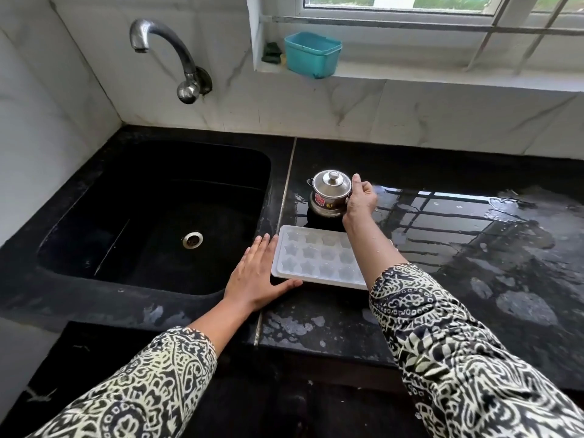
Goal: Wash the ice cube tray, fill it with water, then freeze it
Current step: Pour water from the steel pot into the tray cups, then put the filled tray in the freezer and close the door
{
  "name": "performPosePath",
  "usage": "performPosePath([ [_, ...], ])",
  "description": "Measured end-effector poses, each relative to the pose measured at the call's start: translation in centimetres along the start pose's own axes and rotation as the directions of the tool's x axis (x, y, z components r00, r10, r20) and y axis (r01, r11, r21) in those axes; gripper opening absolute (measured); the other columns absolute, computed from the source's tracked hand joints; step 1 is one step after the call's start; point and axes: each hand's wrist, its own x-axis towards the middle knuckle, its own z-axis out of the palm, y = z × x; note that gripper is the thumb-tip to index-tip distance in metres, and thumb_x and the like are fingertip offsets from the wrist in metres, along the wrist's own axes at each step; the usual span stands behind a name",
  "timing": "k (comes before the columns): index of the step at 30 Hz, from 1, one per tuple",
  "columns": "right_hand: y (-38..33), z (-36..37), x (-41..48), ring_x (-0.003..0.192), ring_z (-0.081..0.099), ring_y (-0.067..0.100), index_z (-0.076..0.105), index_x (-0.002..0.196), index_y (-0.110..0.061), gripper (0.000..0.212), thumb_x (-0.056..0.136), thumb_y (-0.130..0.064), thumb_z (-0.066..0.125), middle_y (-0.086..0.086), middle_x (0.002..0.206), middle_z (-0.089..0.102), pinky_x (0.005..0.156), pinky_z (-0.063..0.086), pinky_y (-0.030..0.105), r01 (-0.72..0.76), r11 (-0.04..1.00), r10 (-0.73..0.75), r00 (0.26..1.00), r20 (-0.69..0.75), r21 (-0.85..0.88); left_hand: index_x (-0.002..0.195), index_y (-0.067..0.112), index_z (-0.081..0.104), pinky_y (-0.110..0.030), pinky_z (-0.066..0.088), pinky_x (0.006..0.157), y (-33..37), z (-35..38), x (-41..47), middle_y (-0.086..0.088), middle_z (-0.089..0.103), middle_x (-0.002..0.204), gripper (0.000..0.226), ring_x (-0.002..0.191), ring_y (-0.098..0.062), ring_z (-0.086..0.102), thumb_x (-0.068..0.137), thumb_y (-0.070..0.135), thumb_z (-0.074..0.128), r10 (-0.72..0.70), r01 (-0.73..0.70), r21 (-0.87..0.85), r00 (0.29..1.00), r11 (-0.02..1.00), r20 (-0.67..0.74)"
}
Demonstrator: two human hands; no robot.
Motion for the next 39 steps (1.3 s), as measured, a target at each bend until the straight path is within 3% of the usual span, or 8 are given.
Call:
performPosePath([
  [10,-0.3,0.2,-0.6,0.079,0.056,0.013,0.048,0.071,-0.017,0.030,0.095,-0.035,0.055,0.000,0.079,0.060,0.068,0.048,0.027,0.034,0.983,-0.044,0.998,-0.054,-0.180,0.154,0.020,-0.007,-0.031,-0.005,0.120,0.1,-0.3,-0.2,0.001,-0.006,0.162,0.115,0.147,-0.011,-0.012,0.068,0.089,0.030,0.001,-0.001,-0.004,1.000,1.000,-0.001],
  [13,-1.8,-1.0,-1.2,0.091,0.054,0.016,0.051,0.097,-0.016,0.020,0.093,-0.034,0.058,0.003,0.098,0.057,0.074,0.045,0.028,0.069,0.941,-0.074,0.997,-0.004,-0.331,0.154,0.020,-0.006,-0.031,-0.004,0.120,0.0,-0.3,-0.1,0.001,-0.005,0.162,0.116,0.147,-0.011,-0.011,0.069,0.089,0.030,0.008,-0.008,-0.006,1.000,1.000,-0.004],
  [16,-4.0,-3.7,-2.7,0.096,0.052,0.014,0.048,0.116,-0.014,0.033,0.091,-0.034,0.061,0.000,0.104,0.054,0.078,0.042,0.026,0.146,0.893,-0.117,0.989,0.095,-0.427,0.154,0.020,-0.006,-0.032,-0.003,0.120,-0.2,-0.2,0.0,0.001,-0.005,0.162,0.119,0.147,-0.011,-0.011,0.067,0.092,0.030,0.013,-0.013,-0.008,1.000,1.000,-0.001],
  [23,-4.6,-13.9,-6.8,0.098,0.058,0.015,0.054,0.110,-0.018,0.021,0.092,-0.028,0.060,0.001,0.106,0.060,0.078,0.049,0.027,0.249,0.790,-0.190,0.968,0.163,-0.560,0.154,0.017,0.004,-0.032,0.001,0.120,-0.5,-0.5,-0.1,0.002,0.004,0.161,0.123,0.146,-0.006,-0.003,0.062,0.097,0.018,0.059,-0.064,-0.193,0.998,0.979,-0.028],
  [26,-3.5,-16.8,-7.3,0.093,0.057,0.016,0.057,0.111,-0.013,0.021,0.093,-0.023,0.059,0.003,0.105,0.062,0.062,0.043,0.020,0.212,0.704,-0.193,0.976,0.105,-0.677,0.151,0.019,0.025,-0.027,0.011,0.116,-0.5,-1.2,-0.3,0.004,0.022,0.158,0.099,0.143,-0.001,0.009,0.076,0.083,0.033,-0.016,-0.007,-0.439,0.999,0.899,-0.047],
  [31,-1.5,-18.5,-7.0,0.098,0.059,0.022,0.060,0.115,-0.011,0.026,0.091,-0.019,0.060,0.005,0.105,0.064,0.085,0.047,0.032,0.130,0.564,-0.100,0.991,0.089,-0.816,0.136,0.013,0.052,-0.024,0.036,0.101,0.7,-2.1,-0.4,-0.002,0.056,0.134,0.043,0.122,-0.013,0.050,0.096,0.028,0.055,-0.192,0.083,-0.605,0.974,0.792,-0.118],
  [34,-0.3,-18.5,-6.9,0.104,0.061,0.024,0.059,0.119,-0.014,0.030,0.090,-0.020,0.059,0.009,0.112,0.065,0.093,0.050,0.045,0.098,0.602,-0.038,0.995,0.095,-0.792,0.134,0.014,0.054,-0.028,0.044,0.096,1.1,-2.8,1.3,-0.001,0.062,0.123,0.041,0.109,-0.016,0.059,0.095,0.027,0.055,-0.289,0.233,-0.643,0.957,0.729,0.019],
  [39,0.1,-17.6,-7.4,0.106,0.060,0.020,0.059,0.125,-0.012,0.037,0.090,-0.022,0.063,0.005,0.112,0.066,0.095,0.049,0.042,0.111,0.649,-0.066,0.994,0.089,-0.752,0.118,0.014,0.065,-0.044,0.054,0.090,1.7,-3.1,2.7,-0.003,0.071,0.105,0.027,0.097,-0.019,0.067,0.093,0.016,0.055,-0.278,0.310,-0.716,0.946,0.625,0.166],
])
